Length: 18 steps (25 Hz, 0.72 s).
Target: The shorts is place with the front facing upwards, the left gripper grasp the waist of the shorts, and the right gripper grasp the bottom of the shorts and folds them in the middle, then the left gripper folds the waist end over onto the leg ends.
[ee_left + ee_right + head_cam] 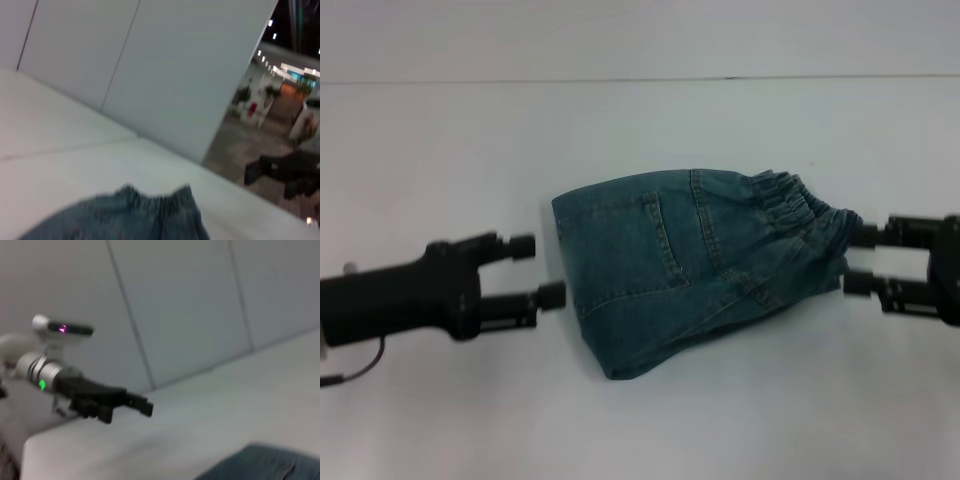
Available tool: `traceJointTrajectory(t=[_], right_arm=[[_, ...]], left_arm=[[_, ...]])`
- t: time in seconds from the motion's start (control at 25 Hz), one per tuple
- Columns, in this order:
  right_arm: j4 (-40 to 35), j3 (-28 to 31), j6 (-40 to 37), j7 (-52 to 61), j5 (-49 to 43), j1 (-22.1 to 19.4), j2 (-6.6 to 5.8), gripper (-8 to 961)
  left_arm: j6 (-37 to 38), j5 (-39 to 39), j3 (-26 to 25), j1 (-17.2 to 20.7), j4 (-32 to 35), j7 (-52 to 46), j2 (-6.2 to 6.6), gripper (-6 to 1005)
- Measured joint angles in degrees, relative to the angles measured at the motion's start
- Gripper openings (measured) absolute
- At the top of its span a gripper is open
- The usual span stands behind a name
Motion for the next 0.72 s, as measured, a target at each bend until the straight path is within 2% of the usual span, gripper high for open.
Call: traceJointTrajectory(t=[0.12, 0.24, 0.44, 0.72], right_arm=[[-1.92, -3.34, -0.05, 2.1, -1.15, -1.06, -0.69, 570], [-2.3, -3.58, 0.92, 2.63, -4.02, -1.19, -1.01, 637], [-2.36, -3.94, 4.84, 4.52, -7.42, -0.33, -0.42, 767], [-2.55, -4.23, 6.91, 4.92, -8.95, 0.52, 0.56, 767]], left_arm=[[0.85, 3.81, -1.0, 0.91, 1.28, -0.03, -0.21, 877], [0.79, 6.1, -1.77, 1.13, 1.88, -0.57, -0.28, 877], [-0.89, 8.15, -2.08, 0.59, 2.21, -2.39, -0.15, 877], [-1.86, 9.11, -1.73, -0.45, 2.22, -3.51, 0.02, 877]])
